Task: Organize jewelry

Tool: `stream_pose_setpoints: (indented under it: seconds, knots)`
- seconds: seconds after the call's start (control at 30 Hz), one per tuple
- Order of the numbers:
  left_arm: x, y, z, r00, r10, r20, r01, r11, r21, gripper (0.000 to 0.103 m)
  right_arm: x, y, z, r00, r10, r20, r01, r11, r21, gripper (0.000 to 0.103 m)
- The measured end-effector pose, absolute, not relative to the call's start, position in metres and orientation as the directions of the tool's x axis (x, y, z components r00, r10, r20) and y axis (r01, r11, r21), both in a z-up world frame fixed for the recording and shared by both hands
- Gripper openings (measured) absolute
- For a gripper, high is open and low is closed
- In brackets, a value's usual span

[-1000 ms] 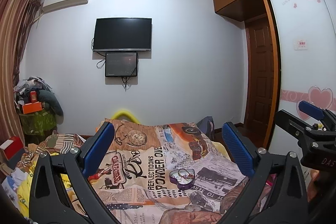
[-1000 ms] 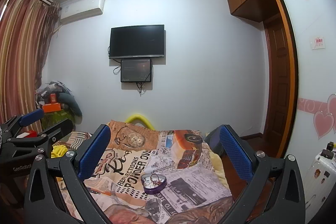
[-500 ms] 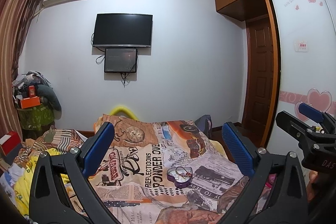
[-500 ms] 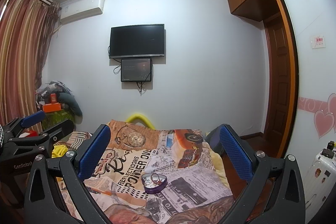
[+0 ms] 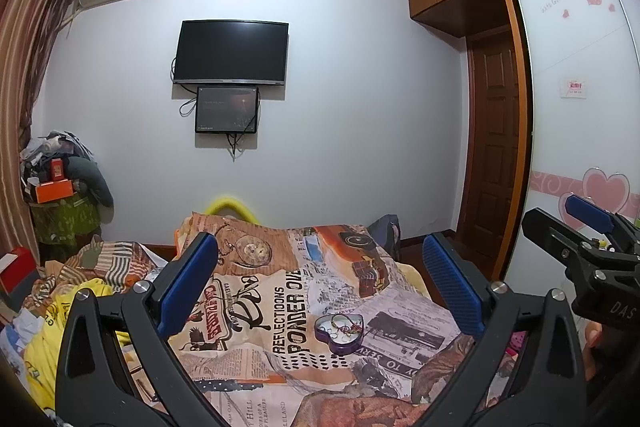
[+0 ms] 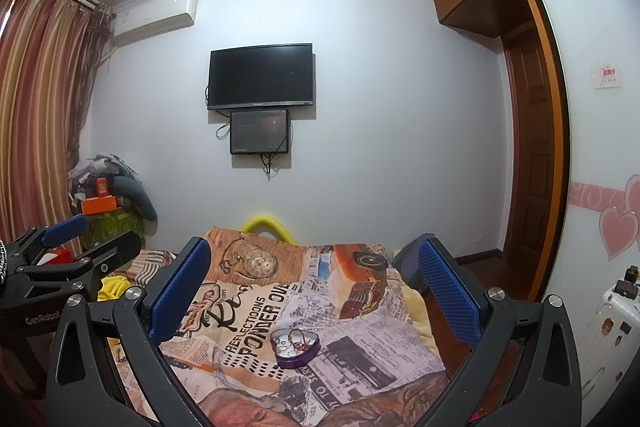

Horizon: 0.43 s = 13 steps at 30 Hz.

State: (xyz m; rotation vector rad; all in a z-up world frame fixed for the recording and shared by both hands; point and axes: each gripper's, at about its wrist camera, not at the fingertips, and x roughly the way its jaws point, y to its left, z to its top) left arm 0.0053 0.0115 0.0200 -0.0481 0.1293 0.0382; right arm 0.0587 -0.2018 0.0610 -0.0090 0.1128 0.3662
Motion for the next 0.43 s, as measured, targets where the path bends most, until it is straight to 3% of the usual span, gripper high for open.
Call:
stream_pose_setpoints:
  seconds: [0.43]
  knots:
    - [0.02, 0.014, 0.011, 0.986, 0.032, -0.161, -0.039, 0.998, -0.046, 0.103, 0.067, -0.198, 0.058, 0.922, 0.359, -0.143, -0.359, 0.933, 0.027, 0.103]
